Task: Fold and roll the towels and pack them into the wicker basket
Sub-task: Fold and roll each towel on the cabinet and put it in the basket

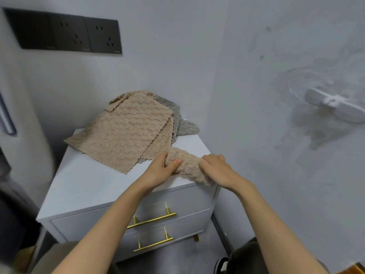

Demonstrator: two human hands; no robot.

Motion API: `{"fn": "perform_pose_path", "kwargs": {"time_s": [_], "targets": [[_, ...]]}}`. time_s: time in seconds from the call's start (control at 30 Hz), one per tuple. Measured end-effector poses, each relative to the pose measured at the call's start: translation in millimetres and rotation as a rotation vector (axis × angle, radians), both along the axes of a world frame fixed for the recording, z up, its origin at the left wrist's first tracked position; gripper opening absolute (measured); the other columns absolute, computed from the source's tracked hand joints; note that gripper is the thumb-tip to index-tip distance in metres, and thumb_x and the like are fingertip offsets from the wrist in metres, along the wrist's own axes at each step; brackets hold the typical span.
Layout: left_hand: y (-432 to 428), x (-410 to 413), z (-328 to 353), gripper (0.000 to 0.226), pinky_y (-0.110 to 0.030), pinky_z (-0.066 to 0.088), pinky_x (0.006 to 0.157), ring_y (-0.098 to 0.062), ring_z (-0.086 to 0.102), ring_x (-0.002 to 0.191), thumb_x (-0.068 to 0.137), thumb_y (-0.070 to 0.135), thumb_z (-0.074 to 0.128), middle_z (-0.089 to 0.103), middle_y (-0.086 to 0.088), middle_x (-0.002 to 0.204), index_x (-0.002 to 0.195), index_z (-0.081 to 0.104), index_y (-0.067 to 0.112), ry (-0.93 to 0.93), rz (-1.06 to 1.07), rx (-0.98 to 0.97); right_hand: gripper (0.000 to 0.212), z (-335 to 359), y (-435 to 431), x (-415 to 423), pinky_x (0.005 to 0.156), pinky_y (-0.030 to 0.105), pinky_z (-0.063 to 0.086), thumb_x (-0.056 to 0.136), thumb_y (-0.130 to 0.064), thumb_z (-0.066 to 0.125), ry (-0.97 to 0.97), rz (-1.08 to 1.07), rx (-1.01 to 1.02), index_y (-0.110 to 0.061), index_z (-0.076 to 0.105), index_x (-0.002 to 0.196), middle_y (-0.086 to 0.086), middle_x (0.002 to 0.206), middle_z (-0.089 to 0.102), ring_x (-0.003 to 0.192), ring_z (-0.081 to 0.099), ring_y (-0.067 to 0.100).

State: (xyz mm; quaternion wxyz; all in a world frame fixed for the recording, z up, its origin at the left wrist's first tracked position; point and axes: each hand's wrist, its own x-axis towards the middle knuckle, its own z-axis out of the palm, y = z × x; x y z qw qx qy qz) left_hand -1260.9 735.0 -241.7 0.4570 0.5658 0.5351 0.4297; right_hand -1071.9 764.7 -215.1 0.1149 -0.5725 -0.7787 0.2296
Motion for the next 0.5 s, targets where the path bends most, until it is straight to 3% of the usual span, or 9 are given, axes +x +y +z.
{"fn": "perform_pose_path", "kwargs": {"time_s": [0.07, 0.13, 0.27, 0.4, 0.5], "targets": [[-8, 1, 6, 0.033, -0.034, 0.054, 0.091, -0.020, 0.066, 0.102, 0.093, 0.022, 0.058, 0.066, -0.012, 0.114, 0.121, 0.049, 0.007, -0.121, 0.003, 0.009, 0.030, 3, -12, 1, 0.084, 0.038, 0.039, 0.092, -0.043, 0.030, 0.100, 0.018, -0.042, -0.020, 0.044, 0.079, 0.000, 0.088, 0.053, 0.094, 0.044, 0.021], [-15, 1, 14, 0.029, -0.031, 0.056, 0.087, -0.020, 0.068, 0.099, 0.092, 0.018, 0.060, 0.067, -0.014, 0.110, 0.118, 0.051, 0.007, -0.185, 0.022, 0.026, 0.030, 9, -25, 1, 0.071, 0.032, 0.040, 0.090, -0.050, 0.038, 0.235, 0.031, -0.088, -0.021, 0.046, 0.083, -0.004, 0.082, 0.055, 0.081, 0.050, 0.016], [-36, 6, 27, 0.033, -0.027, 0.056, 0.082, -0.023, 0.068, 0.098, 0.091, 0.017, 0.062, 0.068, -0.014, 0.111, 0.119, 0.052, 0.004, -0.263, 0.014, 0.039, 0.022, 26, -51, 6, 0.062, 0.023, 0.040, 0.095, -0.041, 0.050, 0.486, 0.041, -0.188, -0.020, 0.048, 0.094, -0.004, 0.081, 0.061, 0.065, 0.053, 0.006], [-50, 19, 41, 0.028, -0.028, 0.055, 0.082, -0.022, 0.068, 0.098, 0.089, 0.013, 0.063, 0.070, -0.013, 0.108, 0.115, 0.056, 0.005, -0.383, -0.014, 0.051, 0.017, 47, -72, 18, 0.055, 0.018, 0.038, 0.097, -0.035, 0.049, 0.549, 0.045, -0.223, -0.018, 0.045, 0.098, -0.001, 0.087, 0.058, 0.069, 0.052, 0.009], [-58, 34, 54, 0.036, -0.037, 0.053, 0.088, -0.022, 0.067, 0.097, 0.084, 0.021, 0.069, 0.071, -0.009, 0.102, 0.114, 0.057, 0.005, -0.375, -0.050, 0.081, 0.016, 60, -90, 33, 0.053, 0.019, 0.036, 0.098, -0.033, 0.046, 0.556, 0.015, -0.203, -0.021, 0.041, 0.089, -0.005, 0.079, 0.051, 0.065, 0.047, 0.008]]}}
